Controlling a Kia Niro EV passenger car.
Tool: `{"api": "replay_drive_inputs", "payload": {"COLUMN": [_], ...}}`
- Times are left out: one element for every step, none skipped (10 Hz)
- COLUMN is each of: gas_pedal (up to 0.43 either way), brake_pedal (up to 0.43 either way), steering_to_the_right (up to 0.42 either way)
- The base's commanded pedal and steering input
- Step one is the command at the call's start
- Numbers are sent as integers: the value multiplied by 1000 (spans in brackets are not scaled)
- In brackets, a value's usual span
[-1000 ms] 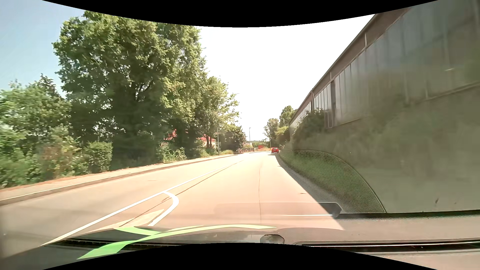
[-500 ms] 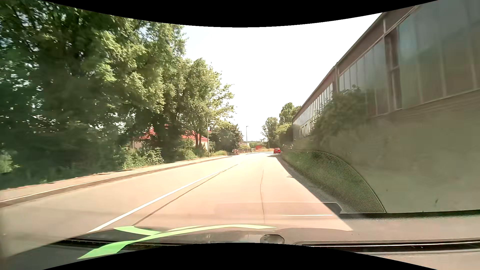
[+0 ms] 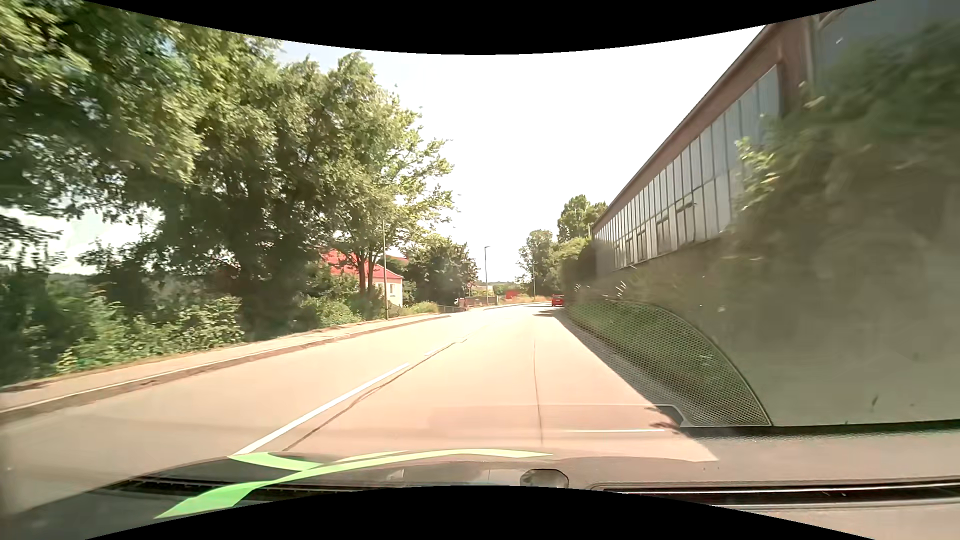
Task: Follow the waypoints while adhering to traffic rules and regulations
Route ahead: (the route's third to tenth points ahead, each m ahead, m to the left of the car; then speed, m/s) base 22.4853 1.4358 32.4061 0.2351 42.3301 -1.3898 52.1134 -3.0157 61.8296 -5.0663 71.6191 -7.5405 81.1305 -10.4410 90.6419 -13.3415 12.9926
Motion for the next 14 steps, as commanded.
{"api": "replay_drive_inputs", "payload": {"gas_pedal": [220, 220, 220, 220, 220, 220, 209, 177, 157, 157, 157, 157, 150, 150], "brake_pedal": [0, 0, 0, 0, 0, 0, 0, 0, 0, 0, 0, 0, 0, 0], "steering_to_the_right": [6, 6, 6, 7, 7, 7, 8, 8, 8, 10, 11, 11, 12, 12]}}
